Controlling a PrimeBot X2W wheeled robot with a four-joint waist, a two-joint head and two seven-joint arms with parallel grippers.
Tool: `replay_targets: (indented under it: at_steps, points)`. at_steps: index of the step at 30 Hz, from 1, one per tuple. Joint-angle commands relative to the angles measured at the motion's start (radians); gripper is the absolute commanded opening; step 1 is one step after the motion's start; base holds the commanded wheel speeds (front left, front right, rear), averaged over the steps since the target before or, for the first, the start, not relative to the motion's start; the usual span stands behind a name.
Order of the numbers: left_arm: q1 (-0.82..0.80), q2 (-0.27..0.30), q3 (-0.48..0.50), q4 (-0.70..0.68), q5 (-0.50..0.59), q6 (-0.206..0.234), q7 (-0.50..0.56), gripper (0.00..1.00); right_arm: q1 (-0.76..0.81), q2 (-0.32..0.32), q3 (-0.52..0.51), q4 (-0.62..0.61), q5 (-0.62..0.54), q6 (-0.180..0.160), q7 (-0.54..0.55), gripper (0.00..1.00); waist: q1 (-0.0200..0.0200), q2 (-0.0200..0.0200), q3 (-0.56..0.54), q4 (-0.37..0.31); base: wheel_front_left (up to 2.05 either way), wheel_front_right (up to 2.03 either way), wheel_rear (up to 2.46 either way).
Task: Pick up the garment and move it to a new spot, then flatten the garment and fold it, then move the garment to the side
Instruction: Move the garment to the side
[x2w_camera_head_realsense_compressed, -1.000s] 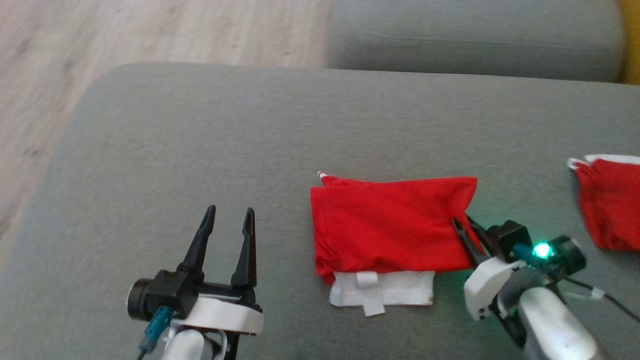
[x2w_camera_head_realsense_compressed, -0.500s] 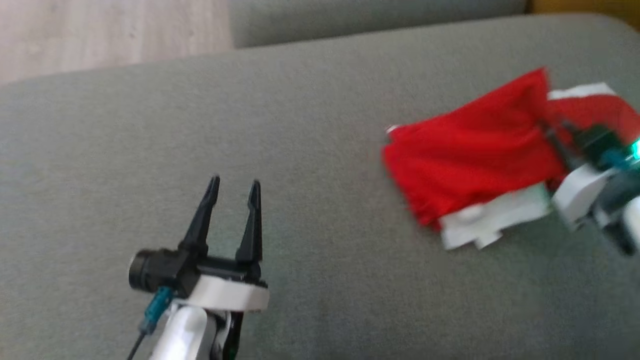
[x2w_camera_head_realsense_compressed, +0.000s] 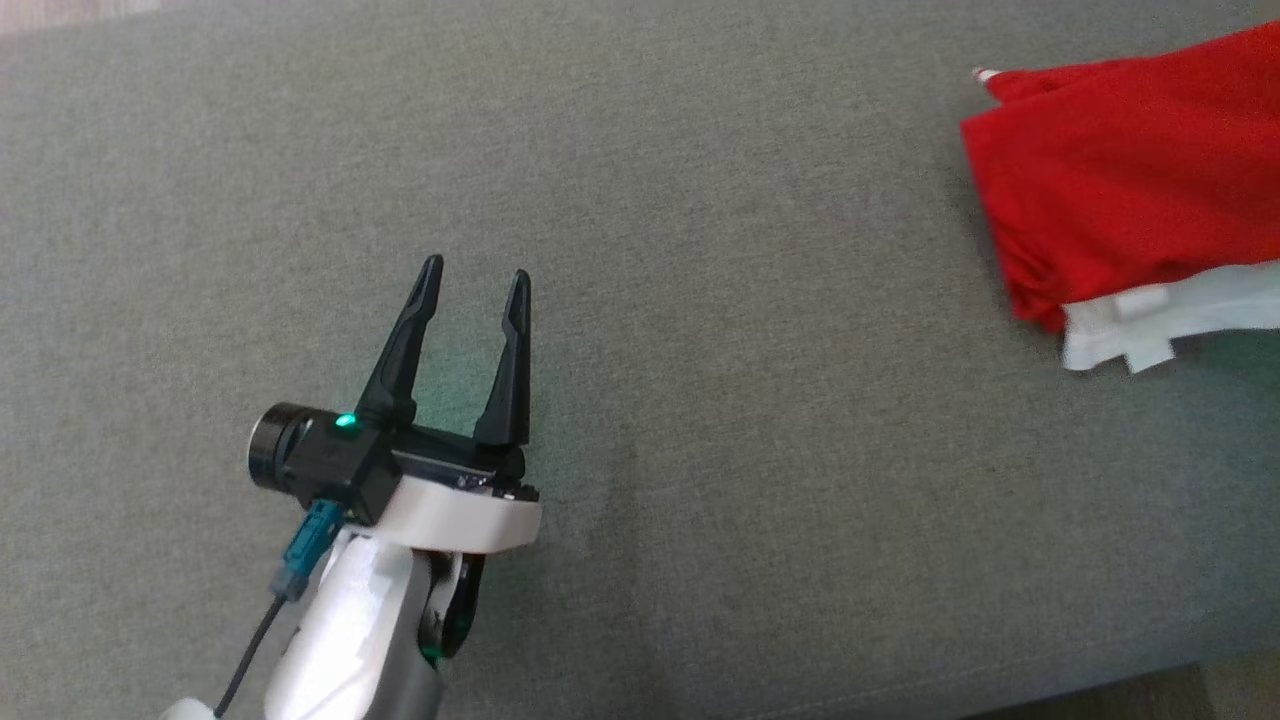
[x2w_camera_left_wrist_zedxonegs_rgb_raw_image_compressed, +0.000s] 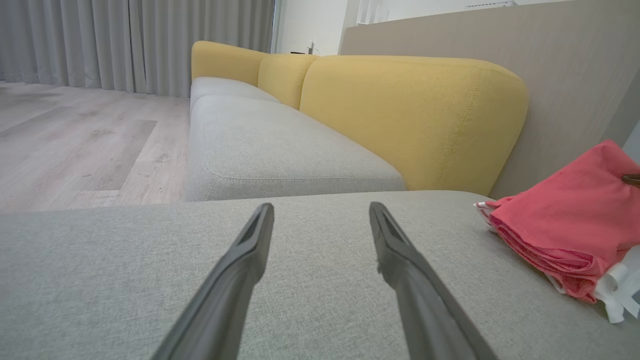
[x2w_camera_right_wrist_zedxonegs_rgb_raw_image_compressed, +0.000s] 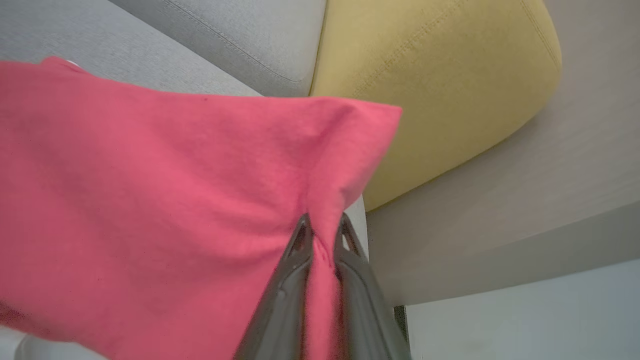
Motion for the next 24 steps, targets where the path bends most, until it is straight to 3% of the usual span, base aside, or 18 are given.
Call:
replay_targets:
  at_steps: [1, 11, 12, 13, 21, 24]
  points:
    - [-0.035, 0.002, 0.031, -0.026, 0.010, -0.007, -0.006, 1.00, -0.017, -0.047, -0.035, -0.011, -0.007, -0.001, 0.002, 0.00, -0.0003, 0.0000, 0.014, 0.004, 0.00, 0.00, 0.00]
    - [-0.039, 0.002, 0.029, -0.013, 0.006, -0.014, -0.006, 1.00, -0.005, -0.012, -0.189, 0.065, -0.061, -0.001, 0.023, 0.00, -0.0003, 0.0000, 0.028, 0.032, 0.00, 0.00, 0.00]
    - [-0.038, 0.002, 0.029, -0.013, 0.005, -0.014, -0.006, 1.00, -0.002, -0.008, -0.198, 0.065, -0.066, -0.001, 0.023, 0.55, -0.0003, 0.0000, 0.028, 0.035, 0.00, 0.00, 0.00]
    - [-0.037, 0.002, 0.030, -0.013, 0.004, -0.014, -0.006, 1.00, 0.000, -0.002, -0.208, 0.065, -0.071, -0.001, 0.021, 1.00, -0.0003, 0.0000, 0.027, 0.036, 0.00, 0.00, 0.00]
    - [-0.027, 0.002, 0.042, 0.001, -0.001, -0.017, -0.006, 1.00, 0.005, 0.044, -0.235, 0.027, -0.124, -0.001, 0.010, 1.00, -0.0003, 0.0000, -0.007, 0.046, 0.00, 0.00, 0.00]
    - [-0.015, 0.002, 0.048, 0.010, -0.007, -0.016, -0.006, 1.00, -0.002, 0.094, -0.220, -0.018, -0.143, -0.001, 0.005, 1.00, -0.0003, 0.0000, -0.050, 0.050, 0.00, 0.00, 0.00]
